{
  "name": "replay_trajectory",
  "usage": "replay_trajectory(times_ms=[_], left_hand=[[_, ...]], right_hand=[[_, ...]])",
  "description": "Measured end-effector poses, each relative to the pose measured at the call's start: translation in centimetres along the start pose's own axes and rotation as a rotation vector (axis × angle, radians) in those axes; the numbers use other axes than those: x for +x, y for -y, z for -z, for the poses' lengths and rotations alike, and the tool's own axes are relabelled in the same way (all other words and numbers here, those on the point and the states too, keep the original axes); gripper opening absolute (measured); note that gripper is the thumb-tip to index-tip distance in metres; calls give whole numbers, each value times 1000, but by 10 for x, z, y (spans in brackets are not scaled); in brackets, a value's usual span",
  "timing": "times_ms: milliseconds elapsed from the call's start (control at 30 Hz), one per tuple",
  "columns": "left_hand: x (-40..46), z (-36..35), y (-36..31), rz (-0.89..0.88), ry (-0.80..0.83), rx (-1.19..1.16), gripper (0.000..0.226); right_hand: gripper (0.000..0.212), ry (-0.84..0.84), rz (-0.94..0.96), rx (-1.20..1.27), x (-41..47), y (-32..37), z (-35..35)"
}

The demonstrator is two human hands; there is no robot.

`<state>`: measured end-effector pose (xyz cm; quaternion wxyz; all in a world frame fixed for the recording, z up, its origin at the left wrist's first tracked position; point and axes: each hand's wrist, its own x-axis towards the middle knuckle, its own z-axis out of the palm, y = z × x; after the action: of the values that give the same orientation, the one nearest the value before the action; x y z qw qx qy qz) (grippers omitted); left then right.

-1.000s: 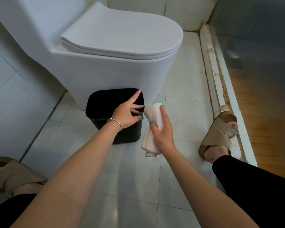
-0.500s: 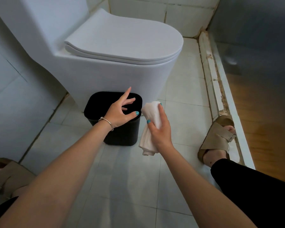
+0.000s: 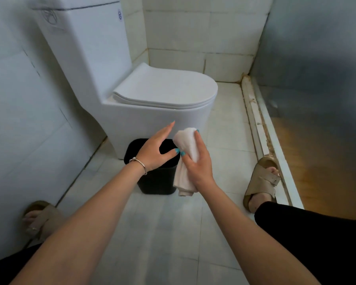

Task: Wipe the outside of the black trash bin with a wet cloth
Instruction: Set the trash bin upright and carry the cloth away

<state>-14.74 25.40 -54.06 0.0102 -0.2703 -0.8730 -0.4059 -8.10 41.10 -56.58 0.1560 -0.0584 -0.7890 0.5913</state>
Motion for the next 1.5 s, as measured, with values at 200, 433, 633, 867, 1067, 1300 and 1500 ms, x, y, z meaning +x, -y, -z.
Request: replay_trajectory(times_ms=[200, 433, 633, 867, 1067, 1300, 1500], left_hand=[[-34, 4, -35, 85, 24, -149, 88], [-71, -7, -76, 277, 30, -427, 124], [-80, 3, -99, 341, 2, -493, 112], [-68, 10, -106, 369, -79, -597, 85], [-56, 17, -109, 278, -108, -596, 63], [-41, 31, -113, 181, -116, -508, 69], [-19, 49, -119, 66, -168, -383, 67]], right_hand=[[78, 11, 59, -1, -30, 31, 15], [89, 61, 72, 34, -65, 59, 26], [97, 92, 76, 55, -80, 83, 31], [108, 104, 46, 28, -74, 94, 28], [104, 147, -24, 86, -62, 99, 29], [117, 304, -222, 326, -40, 100, 47], [103, 416, -308, 521, -4, 102, 56]])
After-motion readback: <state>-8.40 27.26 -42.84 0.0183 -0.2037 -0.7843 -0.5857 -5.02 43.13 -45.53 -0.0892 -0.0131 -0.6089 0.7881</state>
